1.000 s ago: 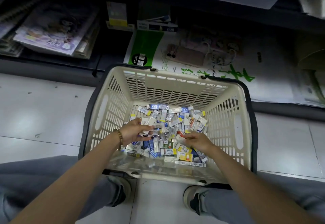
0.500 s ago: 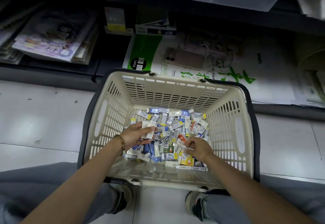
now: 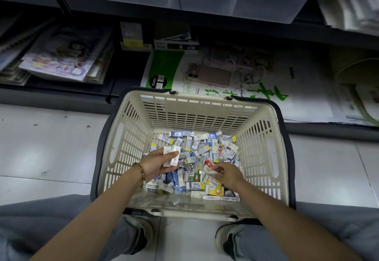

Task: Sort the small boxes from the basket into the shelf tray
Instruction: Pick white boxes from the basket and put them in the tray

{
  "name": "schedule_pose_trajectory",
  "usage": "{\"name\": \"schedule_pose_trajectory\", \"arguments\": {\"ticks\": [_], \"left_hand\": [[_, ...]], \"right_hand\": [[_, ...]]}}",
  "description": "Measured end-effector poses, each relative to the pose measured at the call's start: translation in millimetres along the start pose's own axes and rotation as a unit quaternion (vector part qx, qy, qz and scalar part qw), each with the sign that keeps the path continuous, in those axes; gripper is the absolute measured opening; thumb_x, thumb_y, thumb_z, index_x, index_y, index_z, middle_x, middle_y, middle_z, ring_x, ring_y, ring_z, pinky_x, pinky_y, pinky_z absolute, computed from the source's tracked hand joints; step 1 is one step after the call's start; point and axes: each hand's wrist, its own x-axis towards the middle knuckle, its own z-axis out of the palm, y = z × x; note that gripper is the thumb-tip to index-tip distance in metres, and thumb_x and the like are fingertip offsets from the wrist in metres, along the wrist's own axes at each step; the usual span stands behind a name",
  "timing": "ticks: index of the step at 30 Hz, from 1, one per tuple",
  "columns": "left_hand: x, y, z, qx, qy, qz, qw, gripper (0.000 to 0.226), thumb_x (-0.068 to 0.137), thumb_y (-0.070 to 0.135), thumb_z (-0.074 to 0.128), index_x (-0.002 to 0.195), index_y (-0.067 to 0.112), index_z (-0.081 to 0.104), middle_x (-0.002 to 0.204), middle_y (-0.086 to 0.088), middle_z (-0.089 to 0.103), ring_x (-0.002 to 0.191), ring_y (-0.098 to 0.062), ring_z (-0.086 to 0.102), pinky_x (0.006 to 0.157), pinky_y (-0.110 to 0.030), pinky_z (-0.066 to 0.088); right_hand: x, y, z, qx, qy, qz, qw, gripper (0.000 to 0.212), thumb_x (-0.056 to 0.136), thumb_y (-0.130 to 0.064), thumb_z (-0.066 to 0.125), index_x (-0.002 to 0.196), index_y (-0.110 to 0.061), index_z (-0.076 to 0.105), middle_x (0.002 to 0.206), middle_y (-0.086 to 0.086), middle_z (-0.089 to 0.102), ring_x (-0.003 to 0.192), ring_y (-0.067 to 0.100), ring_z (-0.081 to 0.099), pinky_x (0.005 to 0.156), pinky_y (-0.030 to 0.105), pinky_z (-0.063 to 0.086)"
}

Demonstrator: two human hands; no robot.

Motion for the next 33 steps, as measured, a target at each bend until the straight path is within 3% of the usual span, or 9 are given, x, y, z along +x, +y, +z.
{"name": "schedule_pose_trajectory", "arguments": {"ticks": [4, 6, 8, 11, 13, 17, 20, 23, 33], "left_hand": [[-7, 12, 7, 0.016, 0.024, 0.031, 0.999, 0.072, 0.078, 0.02, 0.07, 0.137, -0.003, 0.036, 0.141, -0.015, 0.042, 0.073, -0.014, 0.069, 0.057, -0.018, 0.056], [-17, 29, 14, 0.033, 0.019, 0.063, 0.997, 0.069, 0.078, 0.021, 0.07, 0.135, 0.001, 0.038, 0.14, -0.017, 0.042, 0.065, -0.012, 0.069, 0.053, -0.016, 0.055], [-34, 52, 21, 0.065, 0.015, 0.09, 0.994, 0.076, 0.076, 0.022, 0.071, 0.138, -0.001, 0.034, 0.142, -0.02, 0.039, 0.063, -0.011, 0.069, 0.053, -0.017, 0.055], [-68, 96, 28, 0.101, 0.007, 0.128, 0.987, 0.087, 0.068, 0.024, 0.074, 0.141, 0.001, 0.031, 0.14, -0.021, 0.043, 0.065, -0.012, 0.07, 0.055, -0.017, 0.055], [-97, 126, 32, 0.11, -0.004, 0.161, 0.981, 0.077, 0.064, 0.024, 0.075, 0.133, 0.004, 0.045, 0.129, -0.015, 0.055, 0.07, -0.013, 0.071, 0.055, -0.017, 0.055], [-152, 162, 43, 0.097, -0.044, 0.236, 0.966, 0.02, 0.078, 0.018, 0.07, 0.097, 0.014, 0.065, 0.094, -0.005, 0.07, 0.072, -0.01, 0.07, 0.054, -0.017, 0.054], [-180, 169, 52, 0.074, -0.068, 0.259, 0.961, 0.025, 0.073, 0.021, 0.071, 0.096, 0.01, 0.067, 0.082, -0.003, 0.073, 0.074, -0.013, 0.071, 0.053, -0.017, 0.054], [-190, 167, 62, 0.049, -0.094, 0.265, 0.958, 0.039, 0.067, 0.027, 0.071, 0.1, 0.007, 0.067, 0.095, -0.01, 0.072, 0.083, -0.02, 0.071, 0.057, -0.019, 0.056], [-192, 171, 83, -0.062, -0.118, 0.259, 0.957, 0.019, 0.089, 0.007, 0.057, 0.106, 0.0, 0.059, 0.083, -0.014, 0.073, 0.076, -0.022, 0.072, 0.056, -0.023, 0.057]], "right_hand": [[-5, -21, -18, 0.071, 0.023, -0.014, 0.997, 0.017, 0.091, -0.011, 0.06, 0.106, -0.004, 0.063, 0.099, 0.016, 0.064, 0.087, 0.024, 0.059, 0.085, 0.036, 0.049], [-11, -47, -37, 0.115, 0.052, -0.037, 0.991, 0.021, 0.091, -0.013, 0.059, 0.111, -0.007, 0.061, 0.105, 0.016, 0.065, 0.081, 0.02, 0.061, 0.077, 0.031, 0.052], [-21, -80, -64, 0.145, 0.073, -0.075, 0.984, 0.023, 0.091, -0.014, 0.059, 0.113, -0.008, 0.059, 0.108, 0.014, 0.065, 0.092, 0.022, 0.063, 0.084, 0.031, 0.05], [-49, -129, -114, 0.182, 0.065, -0.139, 0.971, 0.023, 0.091, -0.015, 0.058, 0.113, -0.009, 0.059, 0.104, 0.006, 0.067, 0.084, 0.009, 0.062, 0.077, 0.016, 0.05], [-77, -158, -147, 0.222, 0.074, -0.167, 0.958, 0.023, 0.091, -0.015, 0.059, 0.113, -0.009, 0.059, 0.094, 0.0, 0.068, 0.076, 0.004, 0.063, 0.069, 0.012, 0.051], [-138, -195, -192, 0.294, 0.086, -0.227, 0.925, 0.018, 0.088, -0.022, 0.063, 0.103, -0.013, 0.068, 0.087, 0.0, 0.07, 0.075, 0.008, 0.064, 0.064, 0.016, 0.054], [-171, -208, -204, 0.366, 0.079, -0.271, 0.887, 0.017, 0.085, -0.022, 0.065, 0.098, -0.014, 0.072, 0.086, 0.004, 0.069, 0.076, 0.012, 0.063, 0.067, 0.019, 0.055], [-184, -219, -204, 0.382, 0.071, -0.293, 0.874, 0.019, 0.084, -0.024, 0.064, 0.098, -0.015, 0.073, 0.084, 0.002, 0.071, 0.075, 0.01, 0.064, 0.068, 0.019, 0.054], [-179, -224, -194, 0.495, 0.033, -0.266, 0.827, 0.024, 0.086, -0.017, 0.059, 0.109, -0.01, 0.063, 0.093, 0.009, 0.073, 0.081, 0.016, 0.069, 0.072, 0.021, 0.056]]}}
